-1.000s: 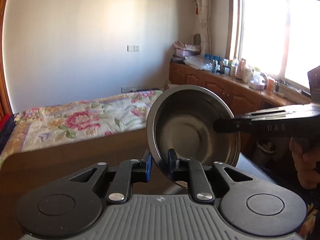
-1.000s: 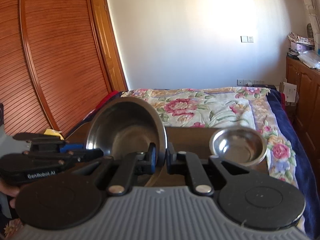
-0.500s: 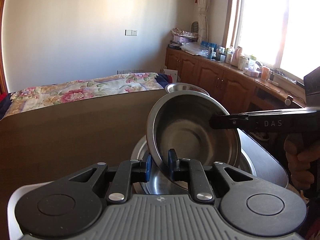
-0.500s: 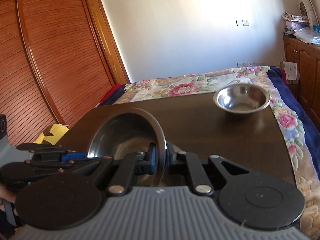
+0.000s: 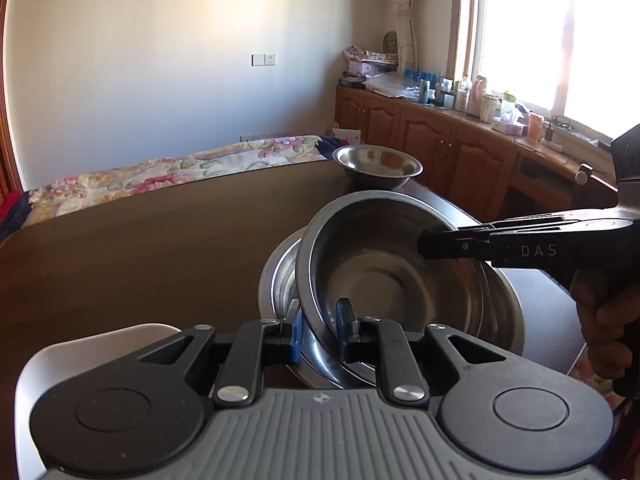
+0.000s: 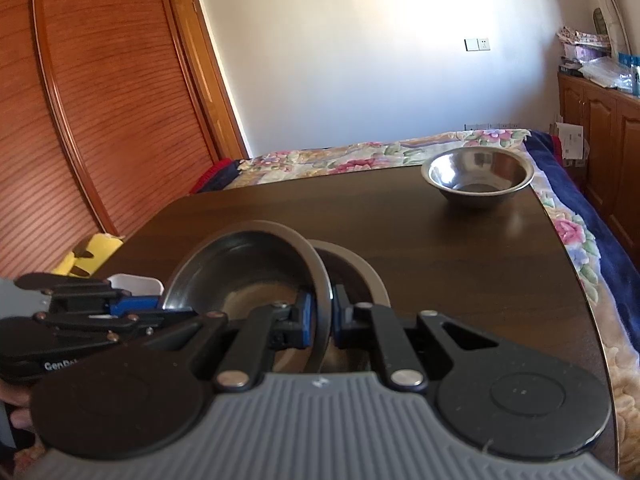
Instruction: Organize plates and bowls
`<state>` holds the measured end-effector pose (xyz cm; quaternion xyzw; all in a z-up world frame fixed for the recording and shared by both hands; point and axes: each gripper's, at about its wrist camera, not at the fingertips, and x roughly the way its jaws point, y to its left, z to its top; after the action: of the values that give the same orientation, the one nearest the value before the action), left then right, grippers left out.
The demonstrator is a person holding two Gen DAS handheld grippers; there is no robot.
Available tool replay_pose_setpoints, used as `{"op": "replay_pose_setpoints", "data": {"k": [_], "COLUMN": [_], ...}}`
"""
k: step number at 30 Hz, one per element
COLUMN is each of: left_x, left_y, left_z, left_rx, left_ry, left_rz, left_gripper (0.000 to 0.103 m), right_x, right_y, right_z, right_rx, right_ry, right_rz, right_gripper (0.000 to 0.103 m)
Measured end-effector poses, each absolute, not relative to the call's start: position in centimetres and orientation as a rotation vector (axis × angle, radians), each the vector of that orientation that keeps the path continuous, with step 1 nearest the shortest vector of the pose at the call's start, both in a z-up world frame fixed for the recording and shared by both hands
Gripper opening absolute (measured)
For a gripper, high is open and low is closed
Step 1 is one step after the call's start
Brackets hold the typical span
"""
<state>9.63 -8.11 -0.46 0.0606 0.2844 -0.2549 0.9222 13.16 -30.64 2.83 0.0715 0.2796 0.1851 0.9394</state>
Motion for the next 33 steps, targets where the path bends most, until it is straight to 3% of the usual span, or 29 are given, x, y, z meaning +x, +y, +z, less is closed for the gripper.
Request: {"op": "replay_pose_setpoints", "data": {"k": [16,33], "left_x": [9.4,7.7], "left_y": [-7.0,-3.0], "left_z": [-0.4,-0.3], "left_rx": [0.081,-0.036], "left_ry": [0.568,0.526], "left_rz": [-0.502,-0.407], "left_gripper": [0.018,0.018], "right_x": [13.0,12.8], "right_y": [-28.1,-27.1], "right_z": [2.7,2.4], "right_rx": [-0.073,-0.117], "right_ry": [0.558,0.536], "right_rz": [0.313,0.299], "right_gripper": [0.012,0.015]}}
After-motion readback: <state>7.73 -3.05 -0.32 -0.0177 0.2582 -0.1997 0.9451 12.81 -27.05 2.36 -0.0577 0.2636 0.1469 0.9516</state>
